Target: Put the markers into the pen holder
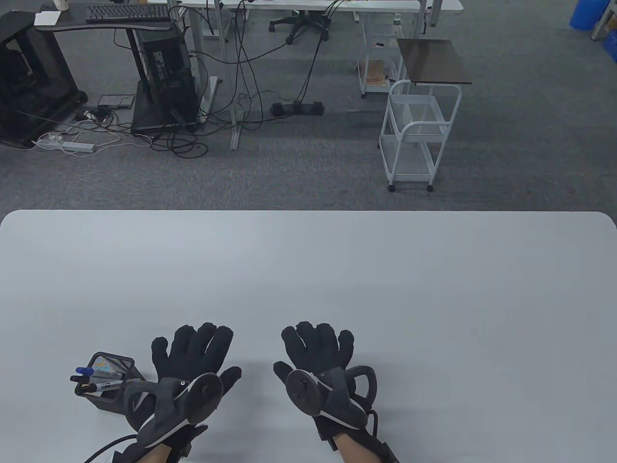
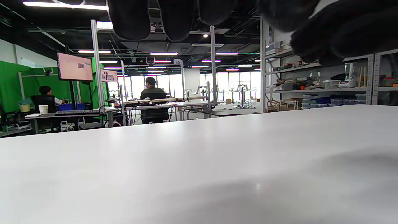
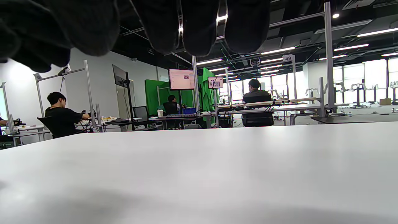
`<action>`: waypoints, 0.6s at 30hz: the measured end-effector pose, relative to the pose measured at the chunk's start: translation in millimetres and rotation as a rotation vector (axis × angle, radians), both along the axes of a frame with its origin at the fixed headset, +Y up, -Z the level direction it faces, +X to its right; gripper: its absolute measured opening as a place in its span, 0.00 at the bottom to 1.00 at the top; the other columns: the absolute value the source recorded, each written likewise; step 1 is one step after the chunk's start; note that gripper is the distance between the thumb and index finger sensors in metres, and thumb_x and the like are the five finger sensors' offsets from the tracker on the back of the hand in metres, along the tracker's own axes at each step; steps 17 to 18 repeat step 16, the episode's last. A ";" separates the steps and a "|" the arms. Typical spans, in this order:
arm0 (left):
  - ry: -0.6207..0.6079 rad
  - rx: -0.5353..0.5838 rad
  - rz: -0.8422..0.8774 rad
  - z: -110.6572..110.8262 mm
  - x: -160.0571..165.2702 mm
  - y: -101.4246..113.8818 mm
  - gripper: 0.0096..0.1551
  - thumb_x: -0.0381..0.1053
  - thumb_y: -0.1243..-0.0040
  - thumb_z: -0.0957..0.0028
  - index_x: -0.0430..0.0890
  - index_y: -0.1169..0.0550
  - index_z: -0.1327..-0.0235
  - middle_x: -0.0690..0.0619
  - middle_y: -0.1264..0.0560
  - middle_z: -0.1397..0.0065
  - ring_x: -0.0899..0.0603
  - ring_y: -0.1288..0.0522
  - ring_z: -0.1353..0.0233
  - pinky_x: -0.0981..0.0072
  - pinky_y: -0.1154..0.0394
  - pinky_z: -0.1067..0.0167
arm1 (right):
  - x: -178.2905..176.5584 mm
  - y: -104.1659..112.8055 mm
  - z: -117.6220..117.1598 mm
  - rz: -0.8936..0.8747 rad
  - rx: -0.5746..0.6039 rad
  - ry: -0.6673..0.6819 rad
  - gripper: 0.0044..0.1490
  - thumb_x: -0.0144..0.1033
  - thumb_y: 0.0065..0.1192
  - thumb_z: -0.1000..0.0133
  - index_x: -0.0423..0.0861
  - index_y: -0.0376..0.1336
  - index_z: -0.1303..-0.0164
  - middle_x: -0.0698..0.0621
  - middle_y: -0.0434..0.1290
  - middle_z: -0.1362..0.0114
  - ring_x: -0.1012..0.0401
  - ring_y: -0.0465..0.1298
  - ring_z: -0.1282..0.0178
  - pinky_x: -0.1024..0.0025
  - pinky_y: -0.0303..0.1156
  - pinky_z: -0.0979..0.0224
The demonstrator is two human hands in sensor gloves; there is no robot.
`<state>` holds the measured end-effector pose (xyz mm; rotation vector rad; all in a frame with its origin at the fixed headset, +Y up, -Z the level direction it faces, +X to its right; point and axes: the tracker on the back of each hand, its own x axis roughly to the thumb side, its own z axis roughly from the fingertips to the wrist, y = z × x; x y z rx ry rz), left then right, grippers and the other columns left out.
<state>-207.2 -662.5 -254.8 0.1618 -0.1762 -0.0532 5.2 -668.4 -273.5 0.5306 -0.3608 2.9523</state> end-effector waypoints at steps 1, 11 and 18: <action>-0.004 0.020 -0.004 0.9 2.1 -1.4 0.44 0.72 0.54 0.39 0.64 0.48 0.10 0.54 0.47 0.05 0.29 0.46 0.07 0.20 0.53 0.20 | -1.1 -0.7 0.7 0.017 0.012 -0.004 0.45 0.59 0.54 0.35 0.47 0.54 0.12 0.38 0.57 0.09 0.32 0.60 0.15 0.24 0.44 0.25; -0.026 0.208 -0.028 5.2 11.1 -11.5 0.44 0.74 0.56 0.40 0.65 0.50 0.11 0.53 0.52 0.04 0.29 0.52 0.06 0.19 0.56 0.21 | -6.5 -3.4 5.2 0.035 0.084 0.015 0.51 0.64 0.49 0.36 0.49 0.44 0.08 0.35 0.45 0.06 0.29 0.53 0.12 0.24 0.42 0.24; -0.022 0.209 -0.013 4.4 9.9 -11.4 0.44 0.74 0.55 0.40 0.65 0.50 0.11 0.53 0.52 0.04 0.29 0.52 0.06 0.19 0.56 0.21 | -7.5 -2.9 7.3 0.044 0.111 0.015 0.52 0.65 0.48 0.36 0.49 0.43 0.08 0.35 0.43 0.06 0.29 0.51 0.12 0.24 0.42 0.24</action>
